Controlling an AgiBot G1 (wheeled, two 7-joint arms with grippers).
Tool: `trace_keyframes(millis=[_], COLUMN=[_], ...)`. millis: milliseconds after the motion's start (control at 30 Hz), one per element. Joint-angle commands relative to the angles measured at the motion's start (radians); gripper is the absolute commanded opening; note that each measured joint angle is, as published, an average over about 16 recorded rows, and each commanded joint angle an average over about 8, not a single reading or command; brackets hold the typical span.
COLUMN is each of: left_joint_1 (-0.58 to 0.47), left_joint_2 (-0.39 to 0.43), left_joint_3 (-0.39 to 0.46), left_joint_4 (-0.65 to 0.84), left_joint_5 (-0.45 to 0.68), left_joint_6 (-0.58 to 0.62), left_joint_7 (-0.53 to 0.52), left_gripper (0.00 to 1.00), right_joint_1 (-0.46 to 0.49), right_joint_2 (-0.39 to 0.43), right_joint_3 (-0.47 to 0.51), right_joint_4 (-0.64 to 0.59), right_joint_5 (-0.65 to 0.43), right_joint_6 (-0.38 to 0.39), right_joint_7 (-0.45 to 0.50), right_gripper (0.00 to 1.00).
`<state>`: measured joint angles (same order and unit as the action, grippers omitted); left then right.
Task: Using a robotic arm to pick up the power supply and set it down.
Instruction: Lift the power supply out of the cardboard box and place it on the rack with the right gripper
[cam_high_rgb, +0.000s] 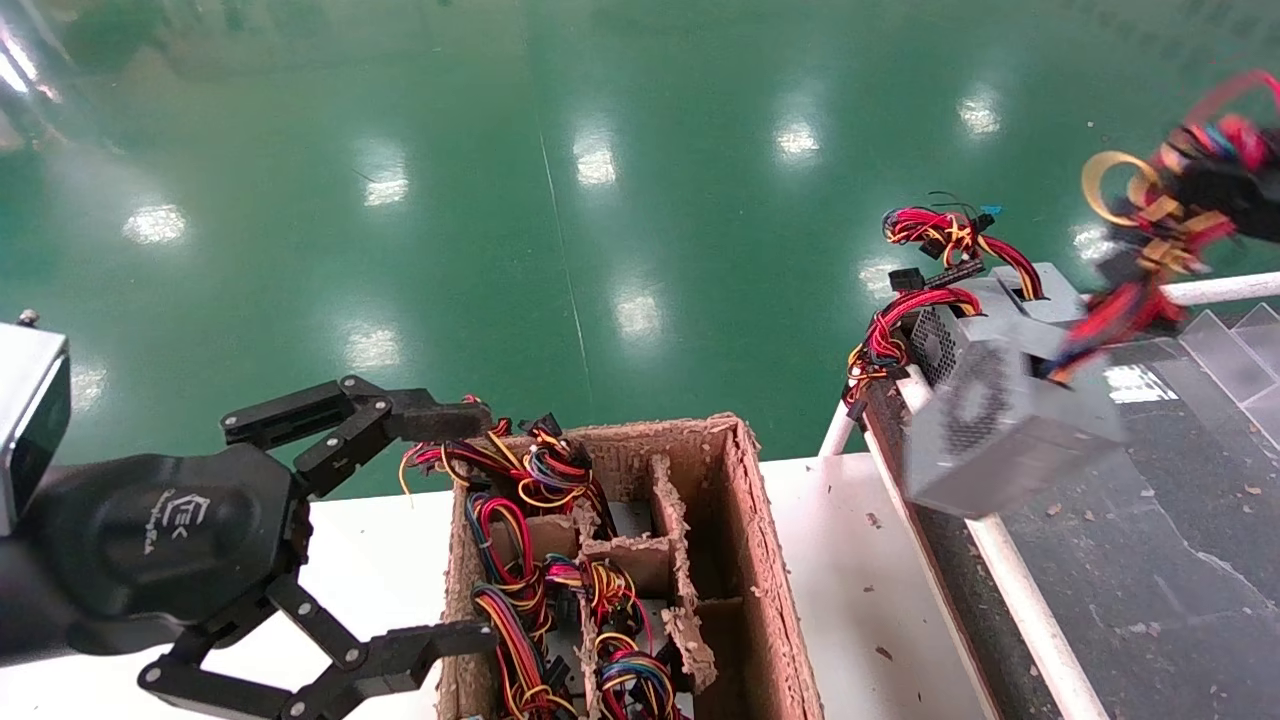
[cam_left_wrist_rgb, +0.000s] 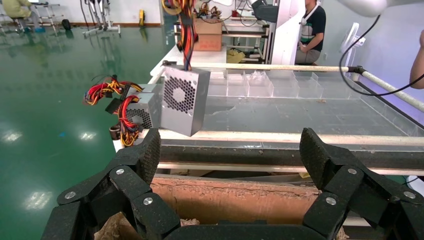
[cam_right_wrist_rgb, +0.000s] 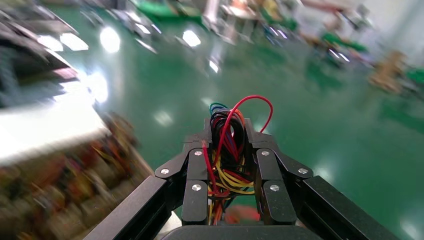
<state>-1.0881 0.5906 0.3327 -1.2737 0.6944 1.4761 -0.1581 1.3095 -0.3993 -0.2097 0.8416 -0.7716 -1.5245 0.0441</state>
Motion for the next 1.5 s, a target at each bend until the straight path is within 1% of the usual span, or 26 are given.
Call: trace_keyframes(millis=[33,200,367,467,633,867,1100,1267,1433,1467,1500], left_joint_1=[0.0,0.0,0.0,0.0,0.0,0.0,0.0,0.0,0.0,0.0,0.0], left_joint_2=[0.0,0.0,0.0,0.0,0.0,0.0,0.0,0.0,0.0,0.0,0.0], left_joint_3=[0.0,0.0,0.0,0.0,0.0,0.001,0.001,0.001,0.001,0.001,0.001], left_joint_4=[0.0,0.0,0.0,0.0,0.0,0.0,0.0,0.0,0.0,0.0,0.0], left_joint_5=[0.0,0.0,0.0,0.0,0.0,0.0,-0.001,-0.001,-0.001,-0.001,-0.001], left_joint_6=[0.0,0.0,0.0,0.0,0.0,0.0,0.0,0.0,0.0,0.0,0.0], left_joint_7=[0.0,0.0,0.0,0.0,0.0,0.0,0.0,0.0,0.001,0.001,0.001], left_gripper=[1.0,1.0,1.0,1.0,1.0,1.0,1.0,1.0,1.0,1.0,1.0], right_joint_1=[-0.001,-0.008,0.0,0.012,0.05,0.151,0.286,0.372,0.438,0.448,0.458], right_joint_2=[0.027,0.057,0.056,0.039,-0.002,-0.078,-0.165,-0.219,-0.265,-0.273,-0.281], right_joint_3=[-0.001,-0.004,-0.008,-0.014,-0.038,-0.089,-0.149,-0.181,-0.208,-0.214,-0.218], right_joint_4=[-0.033,-0.091,-0.138,-0.157,-0.172,-0.192,-0.25,-0.308,-0.378,-0.393,-0.409], right_joint_5=[-0.03,-0.084,-0.152,-0.189,-0.251,-0.36,-0.47,-0.526,-0.57,-0.577,-0.584], right_joint_6=[0.009,0.049,0.149,0.21,0.274,0.348,0.38,0.382,0.377,0.375,0.373], right_joint_7=[-0.033,-0.097,-0.174,-0.211,-0.24,-0.259,-0.267,-0.281,-0.297,-0.299,-0.302], right_gripper=[0.0,0.0,0.0,0.0,0.0,0.0,0.0,0.0,0.0,0.06,0.18])
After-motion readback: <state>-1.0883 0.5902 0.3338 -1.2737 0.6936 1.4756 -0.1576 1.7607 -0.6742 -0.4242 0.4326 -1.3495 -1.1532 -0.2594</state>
